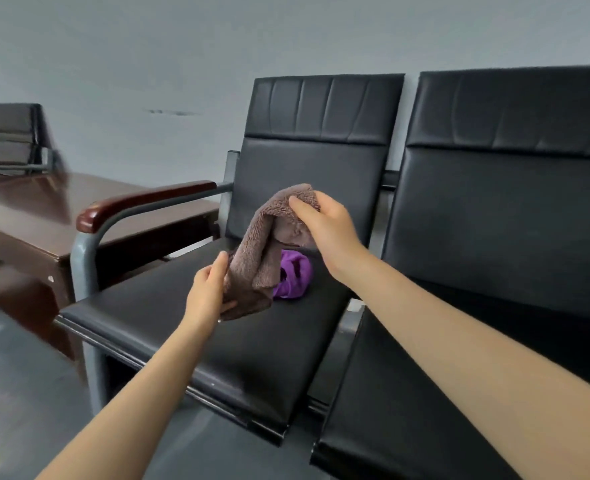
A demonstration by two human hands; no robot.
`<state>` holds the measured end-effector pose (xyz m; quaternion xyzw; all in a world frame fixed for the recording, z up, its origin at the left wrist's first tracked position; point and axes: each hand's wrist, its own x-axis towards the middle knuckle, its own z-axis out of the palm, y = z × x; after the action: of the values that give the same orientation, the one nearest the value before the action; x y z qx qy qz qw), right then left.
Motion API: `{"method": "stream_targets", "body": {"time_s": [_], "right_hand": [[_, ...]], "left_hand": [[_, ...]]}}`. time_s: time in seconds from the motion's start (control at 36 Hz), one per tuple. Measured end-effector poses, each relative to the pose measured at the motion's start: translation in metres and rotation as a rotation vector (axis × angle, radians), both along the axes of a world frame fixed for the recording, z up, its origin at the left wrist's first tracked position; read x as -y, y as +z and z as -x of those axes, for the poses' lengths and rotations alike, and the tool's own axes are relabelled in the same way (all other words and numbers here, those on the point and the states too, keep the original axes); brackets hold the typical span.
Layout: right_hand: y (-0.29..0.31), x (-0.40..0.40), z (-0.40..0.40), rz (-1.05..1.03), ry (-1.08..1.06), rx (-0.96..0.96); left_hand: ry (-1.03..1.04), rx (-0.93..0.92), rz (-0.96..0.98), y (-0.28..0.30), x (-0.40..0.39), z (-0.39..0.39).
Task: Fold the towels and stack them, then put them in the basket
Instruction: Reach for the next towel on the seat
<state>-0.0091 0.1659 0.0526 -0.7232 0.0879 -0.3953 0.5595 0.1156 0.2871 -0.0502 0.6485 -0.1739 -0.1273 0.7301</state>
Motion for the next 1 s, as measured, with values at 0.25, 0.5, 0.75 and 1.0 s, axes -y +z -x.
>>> {"method": "stream_targets", "body": {"time_s": [0.25,0.5,0.75,1.0], "right_hand": [[0.003,0.064,0.146,0.000,-0.298,-0.078],[-0.047,0.121,0.273,0.188,-0.636,-0.345],[-0.093,0.131,0.338,-0.367,-0.498,-0.296],[-0.102,0.120,0.321,-0.844,-0.181,-0.376]], "left_hand": [[-0.277,0.006,-0.055,0.016,0.063,0.078],[-0.335,0.372,0.001,0.027,0.114,0.143],[-0.467,0.686,-0.146,0.026,0.160,0.202],[-0.673,0.823,-0.091,0.015,0.177,0.214]]}}
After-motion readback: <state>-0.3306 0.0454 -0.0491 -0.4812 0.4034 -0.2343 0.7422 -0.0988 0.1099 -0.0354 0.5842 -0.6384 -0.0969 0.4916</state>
